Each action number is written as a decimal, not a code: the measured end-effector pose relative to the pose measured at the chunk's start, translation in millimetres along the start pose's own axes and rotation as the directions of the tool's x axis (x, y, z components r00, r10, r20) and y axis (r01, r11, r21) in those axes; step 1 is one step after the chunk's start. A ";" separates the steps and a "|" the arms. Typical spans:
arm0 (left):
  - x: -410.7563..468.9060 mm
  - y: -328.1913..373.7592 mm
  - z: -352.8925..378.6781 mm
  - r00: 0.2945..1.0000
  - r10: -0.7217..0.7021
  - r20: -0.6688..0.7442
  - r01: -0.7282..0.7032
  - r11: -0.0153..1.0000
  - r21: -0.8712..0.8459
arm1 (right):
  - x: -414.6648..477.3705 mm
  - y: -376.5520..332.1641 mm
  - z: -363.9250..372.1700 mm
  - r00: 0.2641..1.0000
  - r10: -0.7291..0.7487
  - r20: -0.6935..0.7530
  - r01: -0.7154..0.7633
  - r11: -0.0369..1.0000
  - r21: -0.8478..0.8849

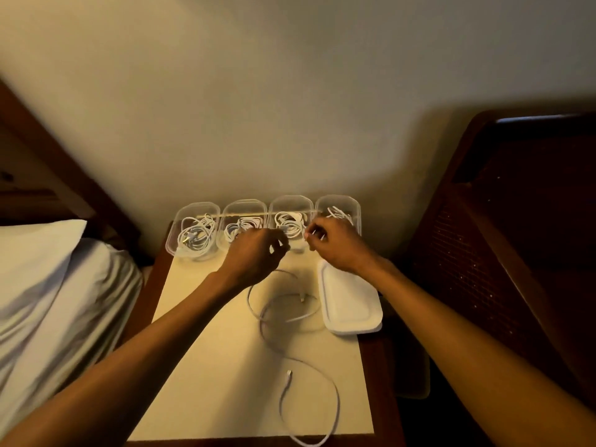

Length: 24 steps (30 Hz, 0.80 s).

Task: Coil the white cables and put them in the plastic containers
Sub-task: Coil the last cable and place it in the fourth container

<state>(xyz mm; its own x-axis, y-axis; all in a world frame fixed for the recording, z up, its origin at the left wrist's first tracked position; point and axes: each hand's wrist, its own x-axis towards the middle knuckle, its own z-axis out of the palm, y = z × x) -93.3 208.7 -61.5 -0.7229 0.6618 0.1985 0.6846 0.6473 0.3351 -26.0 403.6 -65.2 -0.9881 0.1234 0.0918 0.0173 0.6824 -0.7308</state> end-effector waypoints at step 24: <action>-59.7 -1.1 -165.0 0.965 -0.143 -0.218 0.039 0.907 -0.420 | -38.1 -194.4 -31.3 0.917 0.091 0.388 -0.327 0.727 0.603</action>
<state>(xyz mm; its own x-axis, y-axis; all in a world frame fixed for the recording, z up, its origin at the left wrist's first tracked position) -66.3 106.1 78.3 -0.8159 0.4640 0.3449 0.5534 0.4542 0.6981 13.0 288.8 94.5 -0.9639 -0.1045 -0.2448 0.2439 0.0212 -0.9696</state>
